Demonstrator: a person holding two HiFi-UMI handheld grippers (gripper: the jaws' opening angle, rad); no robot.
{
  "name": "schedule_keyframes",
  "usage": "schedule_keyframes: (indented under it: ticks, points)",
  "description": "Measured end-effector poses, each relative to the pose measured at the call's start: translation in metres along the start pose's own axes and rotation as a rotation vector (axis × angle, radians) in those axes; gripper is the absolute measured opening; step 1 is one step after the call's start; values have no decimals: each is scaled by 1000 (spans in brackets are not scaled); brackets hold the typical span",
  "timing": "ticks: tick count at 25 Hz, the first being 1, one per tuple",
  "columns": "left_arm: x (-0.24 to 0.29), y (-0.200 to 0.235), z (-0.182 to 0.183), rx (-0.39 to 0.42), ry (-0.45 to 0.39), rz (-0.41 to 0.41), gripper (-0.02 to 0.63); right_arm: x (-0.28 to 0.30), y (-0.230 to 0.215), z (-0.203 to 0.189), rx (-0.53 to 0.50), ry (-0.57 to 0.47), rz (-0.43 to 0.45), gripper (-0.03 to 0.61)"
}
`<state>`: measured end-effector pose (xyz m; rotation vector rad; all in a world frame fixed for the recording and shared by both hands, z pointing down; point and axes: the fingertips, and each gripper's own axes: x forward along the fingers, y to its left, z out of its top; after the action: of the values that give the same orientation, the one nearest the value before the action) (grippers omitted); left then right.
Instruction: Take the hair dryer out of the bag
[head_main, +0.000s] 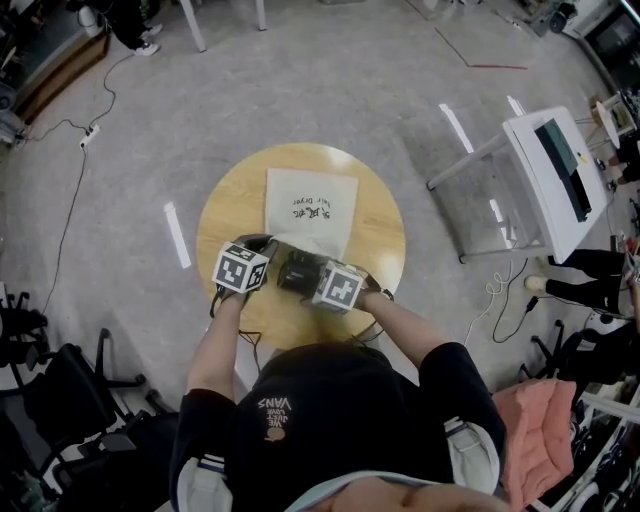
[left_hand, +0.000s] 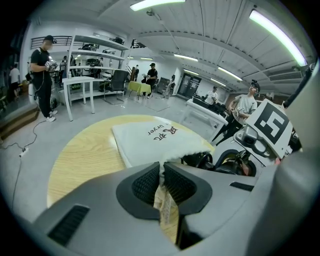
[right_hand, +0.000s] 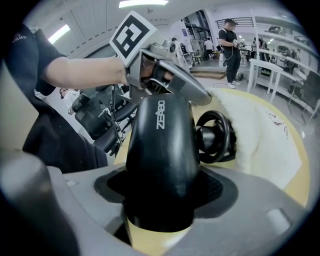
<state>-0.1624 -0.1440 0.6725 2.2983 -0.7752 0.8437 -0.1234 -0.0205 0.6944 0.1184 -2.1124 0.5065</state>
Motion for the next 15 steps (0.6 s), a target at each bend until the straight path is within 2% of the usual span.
schedule_keyframes:
  ticks: [15]
  points:
    - [2,-7,8,-54,-19,94,38,-25,40,-24,-106,21,82,353]
